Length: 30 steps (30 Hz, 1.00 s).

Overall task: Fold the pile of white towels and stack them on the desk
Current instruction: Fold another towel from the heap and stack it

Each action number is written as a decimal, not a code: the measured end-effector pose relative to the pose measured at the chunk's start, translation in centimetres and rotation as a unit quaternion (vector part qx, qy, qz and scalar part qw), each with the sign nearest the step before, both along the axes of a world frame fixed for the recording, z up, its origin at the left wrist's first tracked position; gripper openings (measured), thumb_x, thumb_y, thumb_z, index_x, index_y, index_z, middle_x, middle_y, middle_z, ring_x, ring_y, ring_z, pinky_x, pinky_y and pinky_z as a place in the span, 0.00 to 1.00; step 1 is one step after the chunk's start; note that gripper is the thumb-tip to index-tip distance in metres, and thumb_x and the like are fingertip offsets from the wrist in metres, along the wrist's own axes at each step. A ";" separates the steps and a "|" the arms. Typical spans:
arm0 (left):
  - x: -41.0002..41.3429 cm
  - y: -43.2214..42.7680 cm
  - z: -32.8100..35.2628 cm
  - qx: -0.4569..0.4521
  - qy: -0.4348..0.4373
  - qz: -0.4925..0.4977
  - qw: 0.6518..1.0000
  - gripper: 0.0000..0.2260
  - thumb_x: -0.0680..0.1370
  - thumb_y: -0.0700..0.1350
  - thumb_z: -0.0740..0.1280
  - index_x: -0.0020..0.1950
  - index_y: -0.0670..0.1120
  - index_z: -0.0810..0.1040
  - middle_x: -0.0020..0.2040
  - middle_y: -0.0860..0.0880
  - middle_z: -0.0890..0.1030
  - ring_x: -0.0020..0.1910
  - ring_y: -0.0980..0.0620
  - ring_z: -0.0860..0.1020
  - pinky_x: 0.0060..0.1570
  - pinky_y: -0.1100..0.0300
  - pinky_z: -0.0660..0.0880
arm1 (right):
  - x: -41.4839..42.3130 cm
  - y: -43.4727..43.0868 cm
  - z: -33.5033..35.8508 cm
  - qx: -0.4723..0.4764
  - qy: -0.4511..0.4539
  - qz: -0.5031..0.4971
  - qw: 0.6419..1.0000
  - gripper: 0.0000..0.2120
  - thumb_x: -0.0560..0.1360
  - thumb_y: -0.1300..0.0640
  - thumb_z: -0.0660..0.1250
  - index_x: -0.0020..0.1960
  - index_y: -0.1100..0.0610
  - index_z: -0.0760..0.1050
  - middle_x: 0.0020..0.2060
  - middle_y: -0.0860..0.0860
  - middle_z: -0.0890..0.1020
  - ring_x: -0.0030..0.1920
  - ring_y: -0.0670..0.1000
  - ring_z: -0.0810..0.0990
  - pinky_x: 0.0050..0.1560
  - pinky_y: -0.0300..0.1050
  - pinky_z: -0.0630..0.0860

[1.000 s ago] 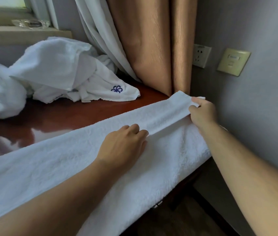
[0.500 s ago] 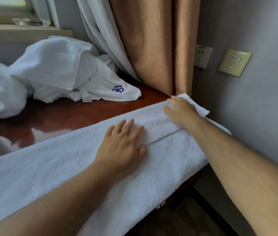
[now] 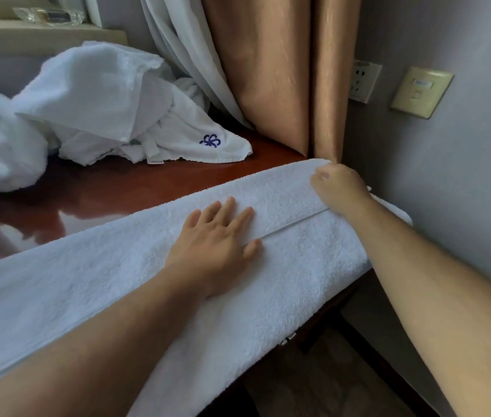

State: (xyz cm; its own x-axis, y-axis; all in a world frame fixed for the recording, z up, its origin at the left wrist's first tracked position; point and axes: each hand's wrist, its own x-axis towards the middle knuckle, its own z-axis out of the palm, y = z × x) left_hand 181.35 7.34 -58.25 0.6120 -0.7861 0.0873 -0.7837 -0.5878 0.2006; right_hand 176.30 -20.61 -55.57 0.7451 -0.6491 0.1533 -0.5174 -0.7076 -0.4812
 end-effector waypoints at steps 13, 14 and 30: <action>-8.7 -1.3 1.8 0.010 -0.048 -0.157 0.986 0.36 0.70 0.71 0.63 0.75 0.60 0.62 0.68 0.54 0.64 0.66 0.50 0.65 0.63 0.48 0.66 | -13.2 0.4 -4.2 0.449 -0.285 -0.283 0.798 0.16 0.75 0.45 0.67 0.59 0.51 0.77 0.59 0.51 0.83 0.54 0.52 0.82 0.49 0.49 0.76; -8.9 -1.2 2.0 0.030 -0.076 -0.172 0.982 0.38 0.70 0.68 0.66 0.76 0.58 0.60 0.69 0.52 0.64 0.66 0.48 0.65 0.63 0.47 0.68 | -13.4 0.0 -4.2 0.477 -0.300 -0.276 0.778 0.13 0.75 0.48 0.67 0.57 0.51 0.78 0.54 0.51 0.85 0.52 0.52 0.84 0.45 0.49 0.78; -3.5 -1.3 6.0 0.026 0.186 -0.026 0.982 0.04 0.84 0.43 0.57 0.50 0.49 0.69 0.44 0.52 0.74 0.41 0.54 0.72 0.36 0.61 0.65 | -8.9 -1.1 2.1 0.312 -0.321 -0.076 0.891 0.19 0.71 0.60 0.60 0.56 0.48 0.80 0.47 0.49 0.87 0.45 0.51 0.86 0.36 0.42 0.76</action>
